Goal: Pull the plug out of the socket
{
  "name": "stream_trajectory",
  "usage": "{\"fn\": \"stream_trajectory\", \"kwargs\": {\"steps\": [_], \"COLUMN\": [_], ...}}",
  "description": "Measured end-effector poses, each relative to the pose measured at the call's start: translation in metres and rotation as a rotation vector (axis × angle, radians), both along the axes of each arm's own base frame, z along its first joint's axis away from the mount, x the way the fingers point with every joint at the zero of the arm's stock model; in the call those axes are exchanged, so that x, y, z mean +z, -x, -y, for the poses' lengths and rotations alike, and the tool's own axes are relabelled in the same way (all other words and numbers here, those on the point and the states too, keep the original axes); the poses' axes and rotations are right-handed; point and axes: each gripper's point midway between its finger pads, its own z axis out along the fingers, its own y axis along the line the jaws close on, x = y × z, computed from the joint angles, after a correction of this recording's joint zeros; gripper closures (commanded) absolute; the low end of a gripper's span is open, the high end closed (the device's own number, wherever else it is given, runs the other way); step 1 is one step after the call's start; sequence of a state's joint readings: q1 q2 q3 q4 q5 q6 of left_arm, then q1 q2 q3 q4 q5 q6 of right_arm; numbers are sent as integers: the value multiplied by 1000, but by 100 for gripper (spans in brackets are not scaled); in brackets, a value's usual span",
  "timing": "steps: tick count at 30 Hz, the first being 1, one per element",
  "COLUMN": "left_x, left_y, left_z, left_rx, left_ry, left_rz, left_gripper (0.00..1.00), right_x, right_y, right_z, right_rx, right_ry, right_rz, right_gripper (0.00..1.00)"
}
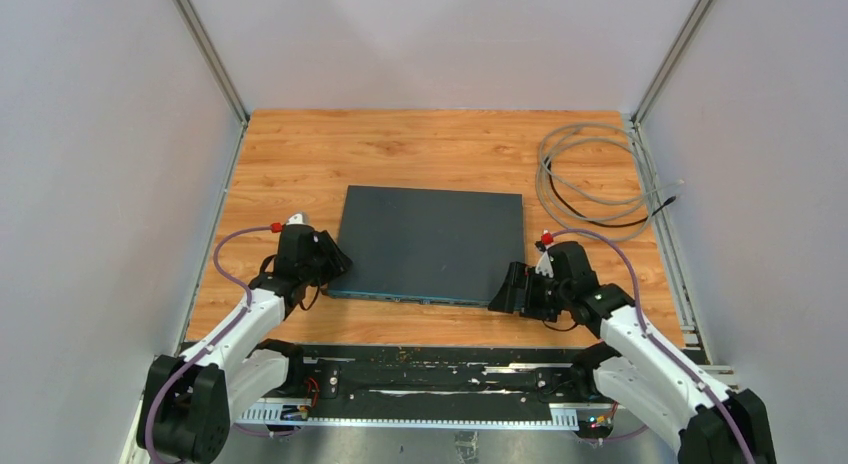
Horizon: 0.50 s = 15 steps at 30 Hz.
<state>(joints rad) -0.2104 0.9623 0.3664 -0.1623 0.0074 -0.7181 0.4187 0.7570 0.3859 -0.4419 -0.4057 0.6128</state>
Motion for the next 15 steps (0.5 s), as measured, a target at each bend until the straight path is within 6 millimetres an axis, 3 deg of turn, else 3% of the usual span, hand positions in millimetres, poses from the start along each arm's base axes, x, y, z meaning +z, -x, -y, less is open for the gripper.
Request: {"fn": "stream_trajectory", "kwargs": {"steps": [7, 15], "left_x": [0, 0], "left_y": [1, 5], "left_z": [1, -2], "left_rx": [-17, -33], "left_ry": [-3, -23], "left_rz": [2, 10], "left_gripper": [43, 44], "right_x": [-6, -14], "right_y": [-19, -89], "right_z": [-4, -9], "right_rx": [-43, -63], "right_ry": [29, 136], "right_rz": [-47, 79], "right_gripper": [2, 3]}}
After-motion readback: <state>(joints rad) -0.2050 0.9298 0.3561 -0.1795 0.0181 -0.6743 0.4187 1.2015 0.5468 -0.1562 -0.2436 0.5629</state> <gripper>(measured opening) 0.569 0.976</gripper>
